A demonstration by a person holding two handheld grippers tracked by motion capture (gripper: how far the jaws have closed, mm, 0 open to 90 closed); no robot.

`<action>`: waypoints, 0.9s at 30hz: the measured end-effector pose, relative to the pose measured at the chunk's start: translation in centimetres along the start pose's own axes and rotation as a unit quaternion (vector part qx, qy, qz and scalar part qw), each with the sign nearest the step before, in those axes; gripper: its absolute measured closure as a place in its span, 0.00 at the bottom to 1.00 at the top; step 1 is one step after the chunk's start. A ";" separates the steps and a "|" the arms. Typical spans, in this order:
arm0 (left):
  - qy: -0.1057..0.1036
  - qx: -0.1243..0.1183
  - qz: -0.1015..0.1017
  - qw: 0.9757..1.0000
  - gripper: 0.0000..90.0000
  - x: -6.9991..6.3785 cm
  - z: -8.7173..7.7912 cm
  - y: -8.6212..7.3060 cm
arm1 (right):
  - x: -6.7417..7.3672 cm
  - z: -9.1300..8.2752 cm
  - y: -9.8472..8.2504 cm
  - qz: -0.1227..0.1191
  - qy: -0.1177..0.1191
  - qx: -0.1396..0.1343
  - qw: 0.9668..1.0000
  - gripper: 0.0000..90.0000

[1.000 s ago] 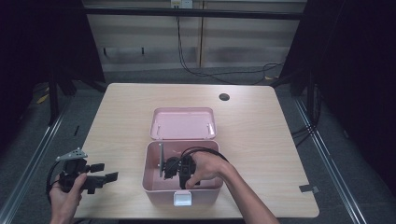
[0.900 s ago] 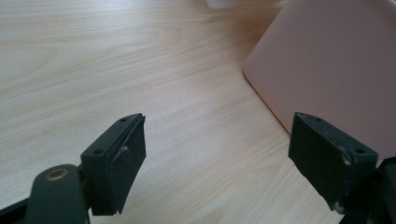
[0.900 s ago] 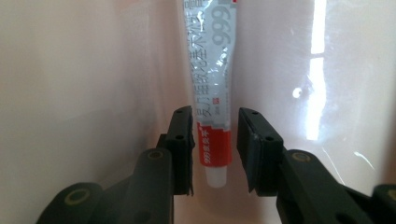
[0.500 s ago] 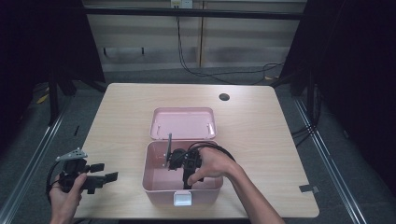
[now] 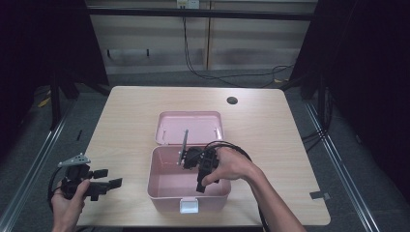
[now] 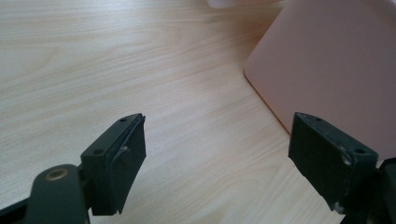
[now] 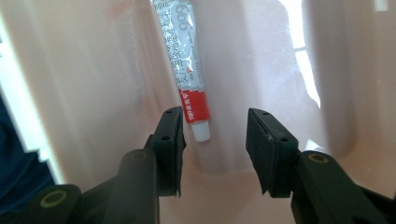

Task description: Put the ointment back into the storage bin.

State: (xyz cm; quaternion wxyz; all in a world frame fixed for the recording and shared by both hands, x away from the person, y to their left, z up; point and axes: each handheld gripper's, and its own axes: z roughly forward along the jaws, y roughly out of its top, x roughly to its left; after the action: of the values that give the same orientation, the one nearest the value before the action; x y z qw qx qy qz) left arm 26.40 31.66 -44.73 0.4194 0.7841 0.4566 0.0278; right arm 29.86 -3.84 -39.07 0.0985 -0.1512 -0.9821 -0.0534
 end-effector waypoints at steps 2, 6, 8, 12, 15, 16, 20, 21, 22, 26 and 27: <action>0.000 0.000 0.000 1.000 0.21 0.0 0.0 0.0 | 0.0 -0.6 -0.2 0.003 -0.004 -0.003 1.000 0.64; -0.001 0.002 0.001 1.000 0.21 0.0 0.0 0.0 | -0.1 -1.6 -0.6 0.007 -0.013 -0.016 1.000 0.64; 0.000 0.001 0.000 1.000 0.21 0.0 0.0 0.0 | -0.2 -1.9 -0.8 0.009 -0.014 -0.024 1.000 0.64; -0.001 0.001 -0.001 1.000 0.21 0.0 0.1 0.0 | -0.2 -2.7 -1.4 0.016 -0.021 -0.033 0.999 0.62; 0.000 0.001 -0.001 1.000 0.21 0.0 0.1 0.0 | -0.2 -3.3 -1.7 0.023 -0.020 -0.047 0.998 0.62; 0.000 0.001 -0.001 1.000 0.21 0.0 0.1 0.0 | -0.2 -3.5 -1.9 0.023 -0.020 -0.050 0.998 0.62; 0.001 0.001 0.000 1.000 0.21 0.0 0.0 0.0 | -0.4 -3.9 -2.8 0.031 -0.023 -0.051 0.998 0.63; 0.000 0.001 -0.001 1.000 0.21 0.0 0.0 0.0 | -0.4 -4.1 -3.0 0.033 -0.026 -0.052 0.998 0.63; 0.001 0.001 -0.001 1.000 0.21 0.0 0.1 0.0 | -0.3 -4.4 -3.2 0.036 -0.029 -0.052 0.998 0.63; 0.002 0.000 -0.001 1.000 0.21 0.0 0.1 0.0 | -0.2 -5.4 -4.3 0.041 -0.037 -0.063 0.996 0.63; 0.002 0.000 -0.001 1.000 0.21 0.0 0.1 0.0 | -0.1 -5.6 -4.5 0.045 -0.041 -0.064 0.996 0.63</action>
State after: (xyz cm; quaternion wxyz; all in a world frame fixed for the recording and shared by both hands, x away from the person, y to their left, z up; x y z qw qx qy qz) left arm 26.42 31.59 -44.77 0.4185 0.7835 0.4584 0.0287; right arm 29.57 -8.90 -33.94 0.0503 -0.2036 -0.9721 -0.1054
